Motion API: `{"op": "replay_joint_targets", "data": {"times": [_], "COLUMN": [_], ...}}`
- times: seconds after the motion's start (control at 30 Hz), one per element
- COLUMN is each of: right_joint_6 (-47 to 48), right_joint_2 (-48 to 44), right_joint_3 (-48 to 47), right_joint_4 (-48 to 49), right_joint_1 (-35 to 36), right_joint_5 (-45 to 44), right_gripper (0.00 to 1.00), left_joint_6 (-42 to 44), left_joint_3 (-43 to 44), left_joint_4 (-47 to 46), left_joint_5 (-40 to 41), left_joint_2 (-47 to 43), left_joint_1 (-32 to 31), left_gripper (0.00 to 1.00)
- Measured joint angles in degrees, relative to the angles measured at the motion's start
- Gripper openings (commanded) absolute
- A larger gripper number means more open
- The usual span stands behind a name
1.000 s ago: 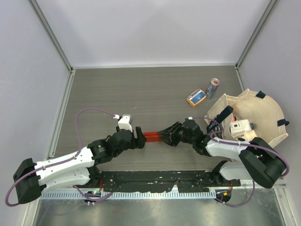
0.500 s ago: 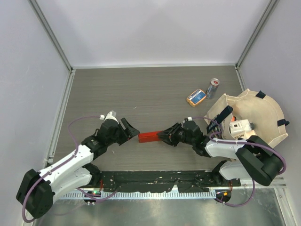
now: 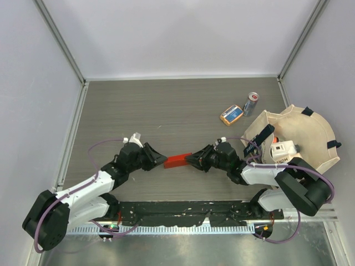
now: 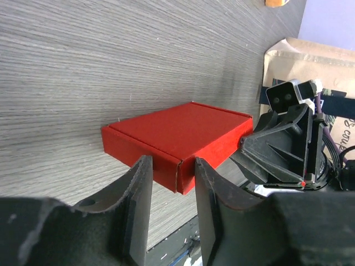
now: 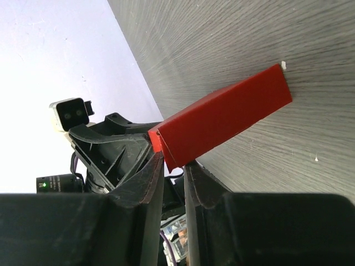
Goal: Fold the paper box
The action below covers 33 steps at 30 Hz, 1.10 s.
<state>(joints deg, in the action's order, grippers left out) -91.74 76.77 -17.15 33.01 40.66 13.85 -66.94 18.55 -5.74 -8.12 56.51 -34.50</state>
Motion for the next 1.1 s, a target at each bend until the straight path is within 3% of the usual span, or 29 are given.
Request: {"op": "replay_joint_targets", "data": {"times": [0.17, 0.33, 0.4, 0.5, 0.77, 0.97, 1.1], "right_joint_6": [0.5, 5.2, 9.5, 16.9, 37.3, 45.2, 47.6], "right_joint_2": [0.2, 0.2, 0.1, -0.9, -5.2, -5.2, -4.0], "right_joint_3": [0.0, -0.5, -1.5, -3.2, -8.9, -10.6, -10.8], "right_joint_4": [0.3, 0.0, -1.8, -6.7, -20.9, -24.5, -24.3], "right_joint_1": [-0.2, -1.2, -1.8, -2.3, -4.7, -6.8, -7.8], "right_joint_5": [0.0, 1.1, 1.9, 2.4, 5.4, 8.9, 10.9], "right_gripper": [0.19, 0.33, 0.46, 0.52, 0.54, 0.53, 0.45], "left_joint_6": [-0.4, -1.2, -1.6, -1.7, -1.6, -1.4, -1.4], "left_joint_3": [-2.2, -4.8, -5.4, -5.8, -5.7, -5.7, -5.7], "left_joint_4": [-3.5, -7.8, -9.1, -9.9, -10.1, -10.2, -10.3], "left_joint_5": [-0.1, -0.1, -0.1, -0.1, 0.1, 0.1, 0.0], "left_joint_2": [-0.6, -1.0, -1.0, -1.0, -0.9, -0.7, -0.7], "left_joint_1": [0.1, 0.1, 0.1, 0.1, 0.1, 0.1, 0.1], "left_gripper": [0.23, 0.2, 0.2, 0.2, 0.19, 0.19, 0.19]}}
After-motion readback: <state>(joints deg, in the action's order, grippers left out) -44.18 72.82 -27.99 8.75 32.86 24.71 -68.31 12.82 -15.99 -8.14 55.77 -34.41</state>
